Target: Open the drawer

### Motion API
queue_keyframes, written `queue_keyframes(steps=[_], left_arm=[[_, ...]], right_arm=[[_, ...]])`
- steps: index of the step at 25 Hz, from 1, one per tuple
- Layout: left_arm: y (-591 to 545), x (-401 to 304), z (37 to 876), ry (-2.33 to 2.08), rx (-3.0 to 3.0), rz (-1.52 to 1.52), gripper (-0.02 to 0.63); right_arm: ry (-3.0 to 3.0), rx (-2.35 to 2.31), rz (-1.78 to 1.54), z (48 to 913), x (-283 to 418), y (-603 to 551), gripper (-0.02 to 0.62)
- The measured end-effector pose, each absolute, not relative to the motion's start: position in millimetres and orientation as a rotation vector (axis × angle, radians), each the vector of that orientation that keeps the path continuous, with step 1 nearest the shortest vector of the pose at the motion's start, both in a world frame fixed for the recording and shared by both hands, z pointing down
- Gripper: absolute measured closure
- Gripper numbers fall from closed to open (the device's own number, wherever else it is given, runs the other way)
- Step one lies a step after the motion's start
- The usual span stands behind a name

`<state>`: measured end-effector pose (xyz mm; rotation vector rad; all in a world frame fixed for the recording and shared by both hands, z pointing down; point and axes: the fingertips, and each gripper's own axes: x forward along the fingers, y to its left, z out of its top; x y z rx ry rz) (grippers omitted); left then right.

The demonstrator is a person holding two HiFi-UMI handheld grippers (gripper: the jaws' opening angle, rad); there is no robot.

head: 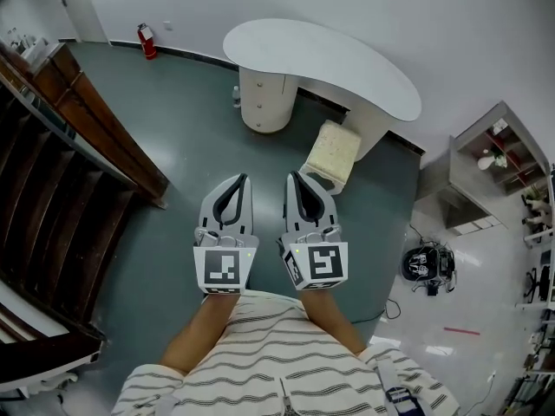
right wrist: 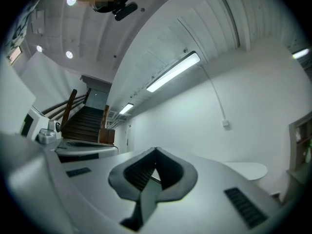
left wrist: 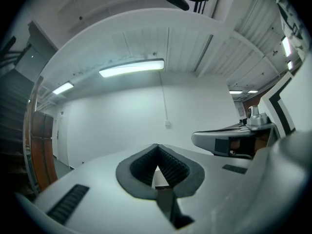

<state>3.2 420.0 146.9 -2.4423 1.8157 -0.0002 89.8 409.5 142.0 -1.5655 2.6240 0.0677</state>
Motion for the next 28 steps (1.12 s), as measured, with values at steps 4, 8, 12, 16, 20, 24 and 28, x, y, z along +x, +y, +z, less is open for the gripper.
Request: queue_keyframes(steps=[4, 8, 12, 16, 20, 24, 28], left_arm=[[371.6, -13.8, 145.7, 1.814, -2.446, 0.009, 0.611], [318.4, -34.1, 141.2, 1.792, -2.472, 0.015, 0.611], [261.6, -42.5, 134.5, 1.736, -2.522, 0.018, 0.611], [209.1, -52.2, 132.6, 1.690, -2.557, 0.016, 0.611], [164.9, -62.7, 129.7, 1.662, -2.588, 0.023, 0.611], [136.1, -69.3, 132.5, 1.640, -2.621, 0.026, 0.611], [117.4, -70.4, 140.0, 1.637, -2.645, 0.025, 0.611]], right_arm=[[2.621, -1.573, 0.080, 139.8, 74.2, 361.2, 0.581], [2.618, -1.592, 0.063, 135.5, 51.1, 307.2, 0.581], [2.605, -1.624, 0.072, 125.7, 33.4, 252.4, 0.581], [2.571, -1.672, 0.085, 117.6, 21.6, 202.0, 0.581], [2.549, -1.719, 0.086, 114.8, 11.2, 159.3, 0.581], [2.526, -1.762, 0.082, 115.5, 7.1, 132.2, 0.581], [2.520, -1.798, 0.075, 121.7, 8.7, 113.7, 0.581]])
